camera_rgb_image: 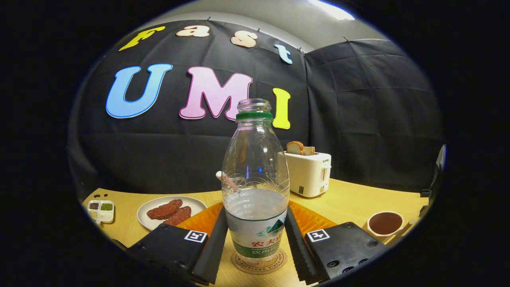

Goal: Take the bottle from table, then pour the juice into the cup, finally place the bottle on the coaster

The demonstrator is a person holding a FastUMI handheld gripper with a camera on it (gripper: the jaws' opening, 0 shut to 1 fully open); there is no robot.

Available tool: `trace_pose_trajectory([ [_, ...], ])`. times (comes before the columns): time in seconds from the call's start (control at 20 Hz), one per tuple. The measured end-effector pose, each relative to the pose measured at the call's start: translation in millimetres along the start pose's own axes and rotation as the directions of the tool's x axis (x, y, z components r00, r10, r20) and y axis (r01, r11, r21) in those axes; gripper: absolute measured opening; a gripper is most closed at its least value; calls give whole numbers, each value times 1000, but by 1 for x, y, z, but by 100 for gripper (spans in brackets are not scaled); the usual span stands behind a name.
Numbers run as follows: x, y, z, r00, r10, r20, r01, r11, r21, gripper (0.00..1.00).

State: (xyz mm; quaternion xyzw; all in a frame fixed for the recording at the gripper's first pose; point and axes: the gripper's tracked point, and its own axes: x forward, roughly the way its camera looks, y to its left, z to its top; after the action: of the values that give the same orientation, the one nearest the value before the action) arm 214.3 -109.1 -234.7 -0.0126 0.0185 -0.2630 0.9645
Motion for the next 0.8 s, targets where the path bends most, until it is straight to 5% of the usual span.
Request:
trace_pose_trajectory([
  [0.8,5,-5,-20,1000,-25,-6,25,1000,-4,79],
])
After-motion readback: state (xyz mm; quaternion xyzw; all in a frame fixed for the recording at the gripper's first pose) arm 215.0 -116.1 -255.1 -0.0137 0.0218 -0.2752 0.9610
